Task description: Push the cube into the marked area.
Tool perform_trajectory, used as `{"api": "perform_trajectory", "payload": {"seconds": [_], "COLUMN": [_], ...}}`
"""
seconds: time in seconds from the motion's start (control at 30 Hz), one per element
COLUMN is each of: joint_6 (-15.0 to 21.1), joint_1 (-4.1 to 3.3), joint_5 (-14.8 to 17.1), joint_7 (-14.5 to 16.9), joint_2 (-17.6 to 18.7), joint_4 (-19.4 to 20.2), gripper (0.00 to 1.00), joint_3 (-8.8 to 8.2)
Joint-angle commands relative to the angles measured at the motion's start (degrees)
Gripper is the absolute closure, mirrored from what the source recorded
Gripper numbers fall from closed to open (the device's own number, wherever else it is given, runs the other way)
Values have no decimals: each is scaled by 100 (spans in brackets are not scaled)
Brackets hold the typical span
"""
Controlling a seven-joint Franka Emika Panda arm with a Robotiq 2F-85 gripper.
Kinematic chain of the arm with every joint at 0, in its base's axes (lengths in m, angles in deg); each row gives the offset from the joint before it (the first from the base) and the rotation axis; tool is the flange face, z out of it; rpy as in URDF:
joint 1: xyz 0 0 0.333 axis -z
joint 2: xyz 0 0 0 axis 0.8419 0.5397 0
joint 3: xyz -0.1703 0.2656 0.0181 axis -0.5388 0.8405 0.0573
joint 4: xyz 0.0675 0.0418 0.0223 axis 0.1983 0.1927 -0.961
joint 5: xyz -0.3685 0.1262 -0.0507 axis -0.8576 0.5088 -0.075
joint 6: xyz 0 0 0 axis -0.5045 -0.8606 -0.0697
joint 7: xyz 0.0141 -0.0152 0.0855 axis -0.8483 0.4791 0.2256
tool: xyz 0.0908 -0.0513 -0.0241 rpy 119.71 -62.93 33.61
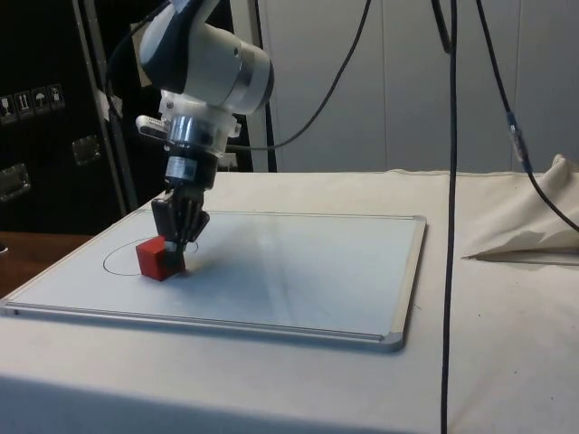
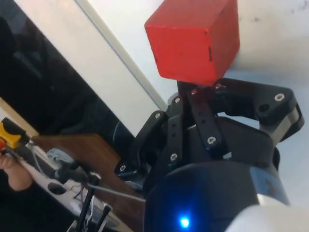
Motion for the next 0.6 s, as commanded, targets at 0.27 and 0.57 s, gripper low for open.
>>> {"api": "perform_trajectory", "payload": {"seconds": [0.27,0.57], "joint_6": [378,739], "joint_1": [-115,-178], "joint_5": [-120,-126], "joint_7": [-201,-292], "joint_2": [264,384], "joint_4": [-258,-367], "gripper": [100,100], "joint_3": [-34,-34]}}
